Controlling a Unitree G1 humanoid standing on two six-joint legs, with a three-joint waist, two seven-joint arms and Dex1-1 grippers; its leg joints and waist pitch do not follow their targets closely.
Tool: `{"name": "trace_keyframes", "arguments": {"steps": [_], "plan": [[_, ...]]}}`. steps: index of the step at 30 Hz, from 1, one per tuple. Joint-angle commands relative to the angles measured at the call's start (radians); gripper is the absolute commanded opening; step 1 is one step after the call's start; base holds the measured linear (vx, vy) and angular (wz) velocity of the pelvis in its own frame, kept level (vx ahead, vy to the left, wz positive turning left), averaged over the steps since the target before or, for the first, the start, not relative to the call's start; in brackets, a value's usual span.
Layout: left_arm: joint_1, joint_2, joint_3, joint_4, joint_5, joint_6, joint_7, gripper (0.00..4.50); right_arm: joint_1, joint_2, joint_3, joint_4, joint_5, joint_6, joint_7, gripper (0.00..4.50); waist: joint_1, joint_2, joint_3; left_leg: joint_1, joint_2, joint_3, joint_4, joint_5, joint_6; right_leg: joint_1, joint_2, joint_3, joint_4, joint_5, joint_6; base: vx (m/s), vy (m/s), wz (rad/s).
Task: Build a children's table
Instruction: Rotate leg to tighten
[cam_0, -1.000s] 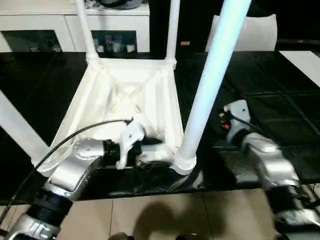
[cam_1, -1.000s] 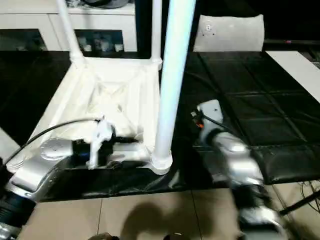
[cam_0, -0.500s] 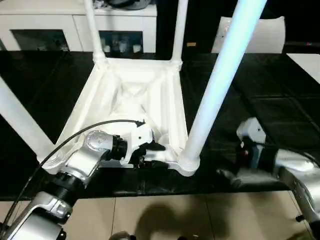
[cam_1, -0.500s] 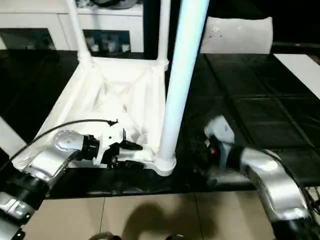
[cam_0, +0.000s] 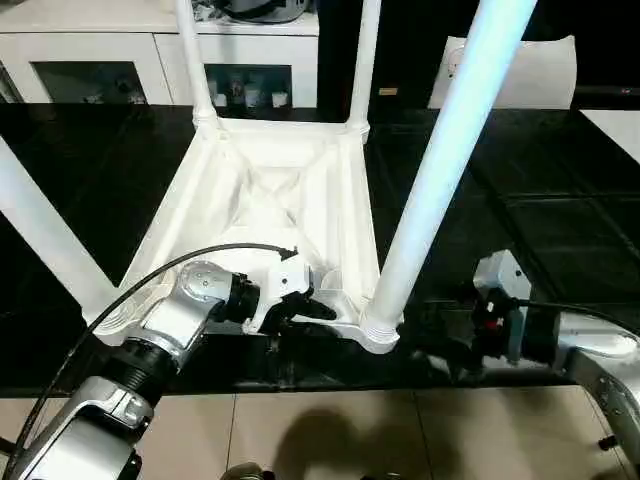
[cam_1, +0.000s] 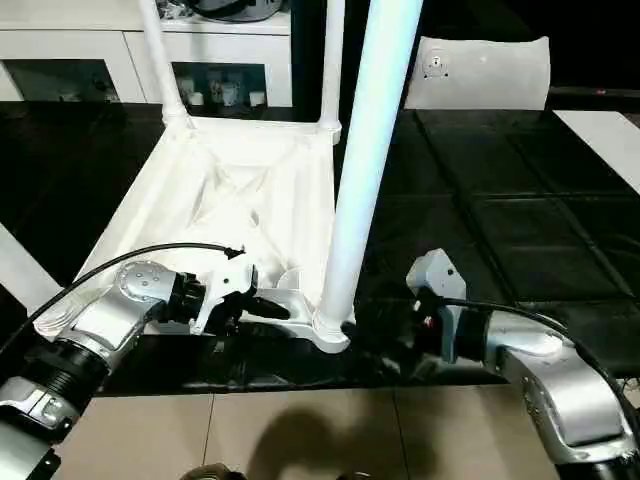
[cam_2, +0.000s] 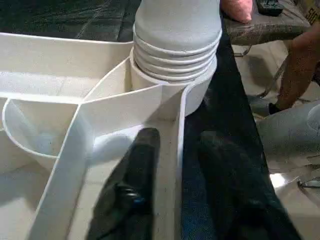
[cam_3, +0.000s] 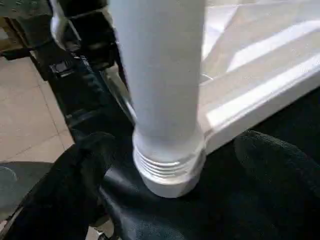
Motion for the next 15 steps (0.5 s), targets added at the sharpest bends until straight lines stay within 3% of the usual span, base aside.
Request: {"name": "trace_keyframes", "arguments": {"steps": [1,10,11,13,15], "plan": [[-0.014,-0.003,-0.002,0.015,0.017,-0.002,-0.008,1.0,-0.003,-0.009,0.004,-0.022,0.011,0.014,0.003,4.5,0.004,-0.005,-0.061,0.018,0.067,-0.047,-0.068,-0.218,0.048,0.04,-0.11,0.06,-0.109,-0.483,-0.061,0.0,0.0,0.0],[-0.03,-0.001,-0.025,0.041,0.057,-0.019,-0.017,0.1,-0.01,-0.011,0.018,-0.027,-0.001,0.017,-0.002,4.5,0.001,-0.006,-0.058,0.027,0.067,-0.049,-0.071,-0.24,0.041,0.04,-0.112,0.055,-0.12,-0.524,-0.048,0.0,0.0,0.0],[-0.031,0.001,-0.029,0.047,0.066,-0.023,-0.018,0.1,-0.012,-0.011,0.018,-0.028,-0.001,0.018,-0.002,4.5,0.002,0.0,-0.059,0.026,0.067,-0.05,-0.071,-0.239,0.039,0.042,-0.114,0.055,-0.119,-0.519,-0.049,0.0,0.0,0.0],[-0.034,0.004,-0.033,0.055,0.078,-0.027,-0.018,0.1,-0.02,-0.01,0.02,-0.025,-0.001,0.021,-0.005,4.5,0.001,-0.008,-0.061,0.025,0.07,-0.051,-0.073,-0.231,0.041,0.044,-0.112,0.055,-0.116,-0.496,-0.054,0.0,0.0,0.0],[-0.034,0.005,-0.033,0.054,0.079,-0.026,-0.021,0.1,-0.023,-0.01,0.022,-0.022,-0.005,0.016,-0.003,4.5,0.001,-0.008,-0.061,0.025,0.071,-0.05,-0.073,-0.225,0.041,0.044,-0.114,0.057,-0.112,-0.481,-0.062,0.0,0.0,0.0]]}}
